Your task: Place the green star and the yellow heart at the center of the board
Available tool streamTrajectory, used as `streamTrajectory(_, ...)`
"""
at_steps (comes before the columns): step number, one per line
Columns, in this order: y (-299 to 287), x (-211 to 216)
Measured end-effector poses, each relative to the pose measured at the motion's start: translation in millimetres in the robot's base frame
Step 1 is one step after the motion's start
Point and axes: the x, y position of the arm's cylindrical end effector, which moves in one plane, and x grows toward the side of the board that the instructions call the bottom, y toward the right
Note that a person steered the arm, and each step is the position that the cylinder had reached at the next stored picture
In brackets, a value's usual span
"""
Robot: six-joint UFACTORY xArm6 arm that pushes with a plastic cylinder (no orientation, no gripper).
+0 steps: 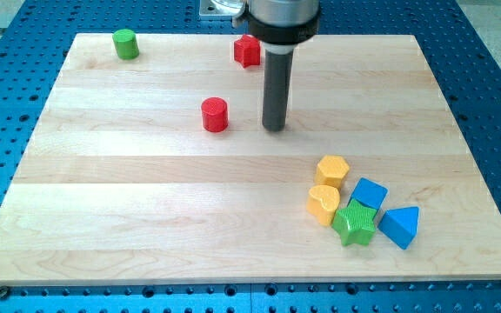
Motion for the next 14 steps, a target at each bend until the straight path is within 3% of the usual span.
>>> streamTrajectory(2, -0.3, 67.1)
streamTrajectory(3, -0.9, 131.7)
streamTrajectory(4, 25.7, 182.2)
streamTrajectory(5, 53.0, 198.7)
streamTrajectory(7, 104.5, 188.6)
streamTrajectory(10, 59.1, 152.4)
streamTrajectory(13, 6.6, 13.1)
streamTrajectory(14, 8.6, 31.9)
